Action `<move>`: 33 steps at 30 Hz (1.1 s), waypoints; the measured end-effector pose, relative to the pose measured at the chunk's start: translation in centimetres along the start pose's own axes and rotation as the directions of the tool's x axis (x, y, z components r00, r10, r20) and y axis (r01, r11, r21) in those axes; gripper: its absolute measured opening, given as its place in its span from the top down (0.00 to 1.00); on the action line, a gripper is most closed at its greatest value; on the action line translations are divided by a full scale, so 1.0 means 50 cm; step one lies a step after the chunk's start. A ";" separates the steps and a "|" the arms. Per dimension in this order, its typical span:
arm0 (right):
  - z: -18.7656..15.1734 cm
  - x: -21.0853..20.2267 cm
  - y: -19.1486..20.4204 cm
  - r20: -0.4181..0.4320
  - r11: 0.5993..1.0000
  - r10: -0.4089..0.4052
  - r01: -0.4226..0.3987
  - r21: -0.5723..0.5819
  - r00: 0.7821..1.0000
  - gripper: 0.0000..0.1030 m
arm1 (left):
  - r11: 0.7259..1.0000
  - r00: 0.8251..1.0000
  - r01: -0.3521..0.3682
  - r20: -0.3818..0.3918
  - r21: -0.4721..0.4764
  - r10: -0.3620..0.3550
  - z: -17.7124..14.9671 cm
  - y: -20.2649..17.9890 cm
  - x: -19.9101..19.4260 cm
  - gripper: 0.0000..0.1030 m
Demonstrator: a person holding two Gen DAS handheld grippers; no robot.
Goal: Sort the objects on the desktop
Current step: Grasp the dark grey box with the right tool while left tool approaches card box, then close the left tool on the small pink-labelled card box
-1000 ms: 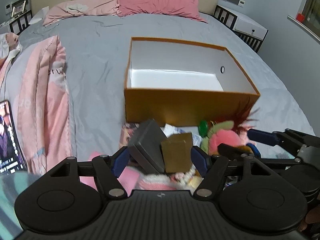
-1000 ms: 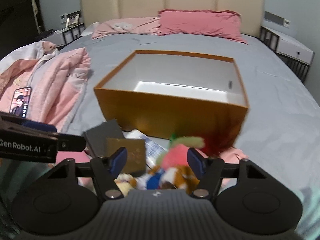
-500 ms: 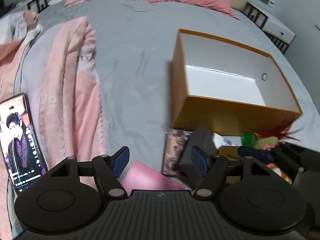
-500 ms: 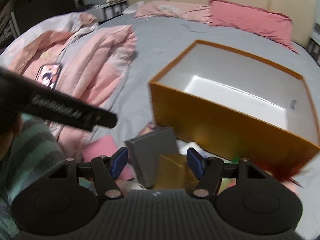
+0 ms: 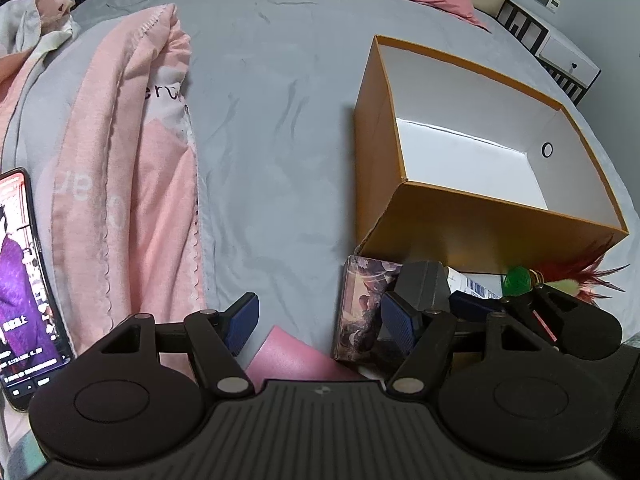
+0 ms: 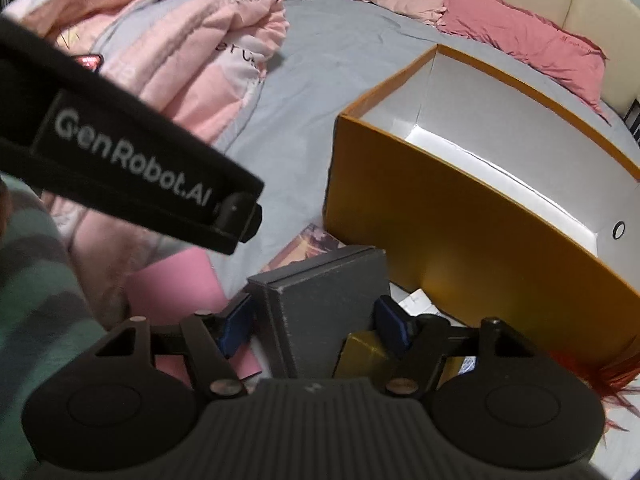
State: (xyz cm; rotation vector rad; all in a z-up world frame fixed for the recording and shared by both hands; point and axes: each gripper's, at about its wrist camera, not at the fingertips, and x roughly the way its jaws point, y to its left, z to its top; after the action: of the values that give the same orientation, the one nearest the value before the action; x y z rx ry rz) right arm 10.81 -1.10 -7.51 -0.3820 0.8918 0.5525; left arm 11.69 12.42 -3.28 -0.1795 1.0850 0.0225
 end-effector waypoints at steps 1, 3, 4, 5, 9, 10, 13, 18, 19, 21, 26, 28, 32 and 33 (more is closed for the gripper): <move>-0.002 0.001 -0.001 0.000 1.000 -0.003 0.003 -0.002 1.000 0.31 | 1.000 1.000 0.001 -0.004 0.002 -0.001 0.001 -0.001 0.003 0.22; -0.003 -0.003 -0.008 0.002 1.000 0.007 -0.007 0.005 1.000 0.33 | 1.000 1.000 0.005 -0.007 0.004 -0.005 0.000 -0.001 0.006 0.22; -0.004 -0.007 -0.013 0.002 1.000 0.015 -0.015 0.013 1.000 0.34 | 1.000 1.000 0.006 -0.009 0.004 -0.006 0.000 -0.001 0.007 0.22; -0.003 -0.011 -0.019 0.005 1.000 0.023 -0.023 0.021 1.000 0.35 | 1.000 1.000 0.007 -0.010 0.003 -0.007 0.000 0.000 0.007 0.22; -0.005 -0.039 -0.053 0.026 0.994 0.060 -0.062 0.087 0.998 0.46 | 1.000 1.000 0.003 -0.009 0.003 -0.003 0.000 -0.001 0.007 0.22; -0.005 -0.045 -0.061 0.031 0.992 0.067 -0.070 0.105 0.997 0.49 | 1.000 1.000 0.002 -0.009 0.005 -0.002 0.000 -0.002 0.007 0.22; -0.009 -0.068 -0.090 0.051 0.978 0.096 -0.103 0.181 0.994 0.57 | 1.000 1.000 -0.001 -0.017 0.014 0.001 0.000 -0.006 0.009 0.22; -0.015 -0.111 -0.148 0.080 0.933 0.150 -0.168 0.318 0.986 0.63 | 0.999 0.998 0.028 -0.057 0.034 -0.026 0.003 -0.013 0.018 0.22; -0.015 -0.119 -0.160 0.086 0.924 0.149 -0.169 0.342 0.985 0.63 | 0.998 0.997 0.036 -0.074 0.042 -0.033 0.004 -0.016 0.024 0.22; -0.015 -0.126 -0.185 0.093 0.906 0.149 -0.173 0.386 0.984 0.64 | 0.998 0.993 0.050 -0.105 0.047 -0.045 0.007 -0.023 0.038 0.22; -0.021 -0.121 -0.215 0.094 0.876 0.162 -0.187 0.445 0.982 0.65 | 0.999 0.983 0.026 -0.183 0.020 -0.022 0.020 -0.028 0.085 0.22; -0.021 -0.115 -0.225 0.091 0.873 0.151 -0.176 0.455 0.984 0.64 | 1.000 0.978 0.013 -0.207 0.026 -0.008 0.022 -0.032 0.102 0.22; -0.023 -0.102 -0.234 0.098 0.859 0.166 -0.192 0.475 0.981 0.64 | 1.000 0.961 0.008 -0.275 0.025 -0.001 0.020 -0.035 0.137 0.22; -0.024 -0.101 -0.234 0.101 0.860 0.165 -0.193 0.473 0.981 0.64 | 1.000 0.957 0.005 -0.291 0.025 0.003 0.019 -0.037 0.145 0.22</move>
State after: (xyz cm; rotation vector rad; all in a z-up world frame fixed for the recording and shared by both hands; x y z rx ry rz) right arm 14.52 -12.52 -3.08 0.1738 0.9802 0.4880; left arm 16.12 10.22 -9.00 -0.1635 1.3790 -0.0192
